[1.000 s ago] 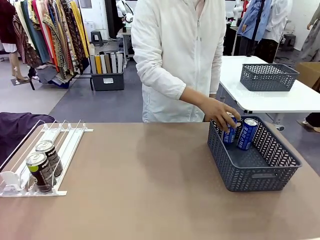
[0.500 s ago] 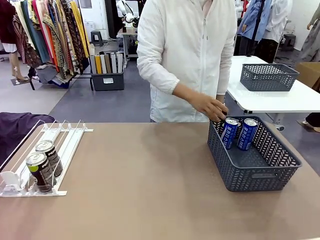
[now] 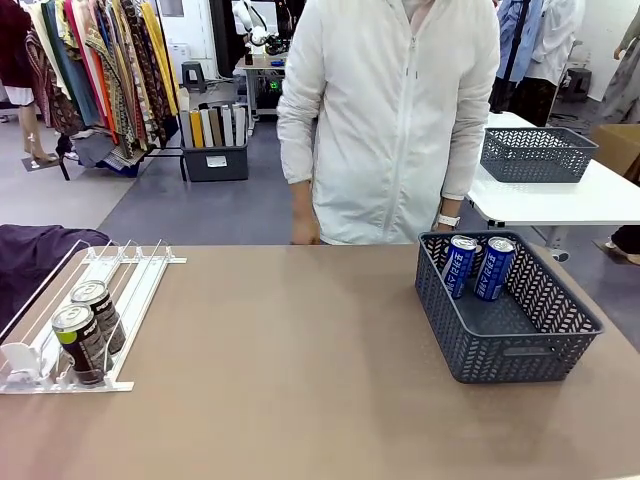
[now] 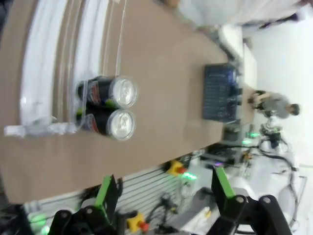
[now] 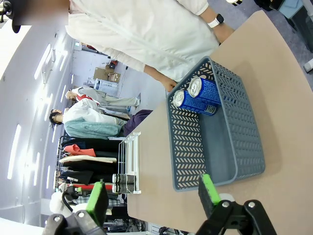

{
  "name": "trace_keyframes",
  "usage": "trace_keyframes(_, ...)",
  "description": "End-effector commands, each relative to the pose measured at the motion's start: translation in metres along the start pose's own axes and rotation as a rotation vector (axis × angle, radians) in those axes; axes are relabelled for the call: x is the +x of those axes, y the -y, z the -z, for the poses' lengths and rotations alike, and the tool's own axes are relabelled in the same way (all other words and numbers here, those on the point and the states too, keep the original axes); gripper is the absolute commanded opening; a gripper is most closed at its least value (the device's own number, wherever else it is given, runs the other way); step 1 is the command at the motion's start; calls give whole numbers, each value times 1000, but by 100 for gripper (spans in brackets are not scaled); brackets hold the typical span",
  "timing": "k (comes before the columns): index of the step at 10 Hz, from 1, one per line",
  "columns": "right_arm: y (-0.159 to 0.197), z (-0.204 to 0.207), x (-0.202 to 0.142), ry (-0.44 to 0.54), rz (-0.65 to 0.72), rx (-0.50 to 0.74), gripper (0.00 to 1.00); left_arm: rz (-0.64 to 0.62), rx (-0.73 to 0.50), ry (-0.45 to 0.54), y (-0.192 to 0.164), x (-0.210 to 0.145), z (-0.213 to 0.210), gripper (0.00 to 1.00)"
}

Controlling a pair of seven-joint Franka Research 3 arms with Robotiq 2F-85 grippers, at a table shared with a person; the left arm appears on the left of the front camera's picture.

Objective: Retrieve and store the cans from the dispenser.
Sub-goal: Pick up one can from the Automatic Can Dispenser and place it in the middle of the table.

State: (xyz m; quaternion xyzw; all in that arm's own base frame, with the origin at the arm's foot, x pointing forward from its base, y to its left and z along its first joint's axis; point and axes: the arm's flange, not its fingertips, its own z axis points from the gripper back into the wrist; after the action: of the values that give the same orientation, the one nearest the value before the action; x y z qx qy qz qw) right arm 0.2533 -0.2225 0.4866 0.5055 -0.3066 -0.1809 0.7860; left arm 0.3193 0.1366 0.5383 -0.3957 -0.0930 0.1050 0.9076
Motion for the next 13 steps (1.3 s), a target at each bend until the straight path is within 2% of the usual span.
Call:
trace_keyframes(1, -2, 1, 3, 18, -18, 30, 100, 34, 293, -91, 39, -23, 32, 100)
trace_keyframes(2, -2, 1, 3, 18, -18, 30, 100, 66, 404, -126, 51, -27, 50, 100)
trace_keyframes(3, -2, 1, 3, 18, -18, 30, 100, 86, 514, -81, 62, -29, 70, 100)
trace_keyframes(4, -2, 1, 3, 18, -18, 30, 100, 186, 603, -60, 71, -37, 94, 100)
trace_keyframes(7, -2, 1, 3, 18, -18, 30, 100, 388, 722, -128, 79, -45, 144, 100)
trace_keyframes(8, -2, 1, 3, 18, -18, 30, 100, 415, 743, -13, 82, -42, 153, 100)
trace_keyframes(9, -2, 1, 3, 18, -18, 30, 100, 340, 685, -133, 88, -46, 139, 100)
trace_keyframes(11, -2, 1, 3, 18, -18, 30, 100, 340, 685, -133, 88, -46, 139, 100)
trace_keyframes(12, -2, 1, 3, 18, -18, 30, 100, 389, 696, -119, 88, -47, 149, 100)
trace_keyframes(13, -2, 1, 3, 18, -18, 30, 100, 349, 750, -93, 82, -39, 161, 100)
